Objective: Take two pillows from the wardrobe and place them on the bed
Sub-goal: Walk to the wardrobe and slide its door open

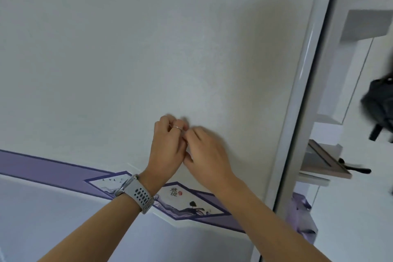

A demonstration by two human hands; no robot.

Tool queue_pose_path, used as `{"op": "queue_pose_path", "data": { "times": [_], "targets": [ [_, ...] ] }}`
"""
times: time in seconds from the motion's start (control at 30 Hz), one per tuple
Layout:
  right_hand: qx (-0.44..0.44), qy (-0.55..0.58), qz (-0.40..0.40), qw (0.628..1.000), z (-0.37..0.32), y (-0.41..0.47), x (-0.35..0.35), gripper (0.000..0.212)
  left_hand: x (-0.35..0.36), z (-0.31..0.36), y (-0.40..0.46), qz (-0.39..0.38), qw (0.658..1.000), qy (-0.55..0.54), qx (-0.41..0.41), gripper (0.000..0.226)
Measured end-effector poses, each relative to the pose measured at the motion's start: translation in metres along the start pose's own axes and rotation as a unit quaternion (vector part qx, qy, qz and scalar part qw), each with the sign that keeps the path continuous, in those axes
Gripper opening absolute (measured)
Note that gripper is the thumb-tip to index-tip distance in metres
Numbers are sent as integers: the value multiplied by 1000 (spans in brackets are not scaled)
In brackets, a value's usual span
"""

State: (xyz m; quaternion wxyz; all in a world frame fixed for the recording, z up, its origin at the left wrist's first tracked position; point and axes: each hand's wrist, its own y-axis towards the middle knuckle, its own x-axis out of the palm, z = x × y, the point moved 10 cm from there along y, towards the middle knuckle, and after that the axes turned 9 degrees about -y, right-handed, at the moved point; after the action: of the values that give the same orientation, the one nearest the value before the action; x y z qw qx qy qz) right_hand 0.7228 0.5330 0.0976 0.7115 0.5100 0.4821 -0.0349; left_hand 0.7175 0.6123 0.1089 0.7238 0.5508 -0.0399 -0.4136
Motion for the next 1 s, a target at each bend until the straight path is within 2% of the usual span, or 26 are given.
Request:
{"op": "queue_pose_path", "data": {
  "times": [0.17,0.27,0.33,0.43,0.5,0.6,0.73,0.87,1.0],
  "targets": [
    [26,-83,43,995,13,-15,-21,18,11,19,2,-9,999,12,36,31],
    [35,-187,148,970,18,-25,-46,31,19,30,0,-16,994,63,91,44],
    [53,-241,185,951,27,-31,-54,50,25,39,-1,-21,983,114,139,55],
    [113,-327,147,927,45,-37,-50,84,37,45,-2,-36,963,172,205,73],
    [151,-366,112,911,53,-42,-44,95,44,45,0,-42,950,189,243,84],
    [192,-374,123,899,62,-49,-49,95,52,48,7,-28,941,182,284,85],
    [223,-365,129,895,75,-56,-55,91,64,51,12,-2,929,176,325,72],
    [212,-395,106,888,93,-54,-44,88,75,48,14,11,919,192,344,68],
    [196,-400,129,886,101,-51,-35,85,76,48,13,47,907,208,364,64]
  ]
}}
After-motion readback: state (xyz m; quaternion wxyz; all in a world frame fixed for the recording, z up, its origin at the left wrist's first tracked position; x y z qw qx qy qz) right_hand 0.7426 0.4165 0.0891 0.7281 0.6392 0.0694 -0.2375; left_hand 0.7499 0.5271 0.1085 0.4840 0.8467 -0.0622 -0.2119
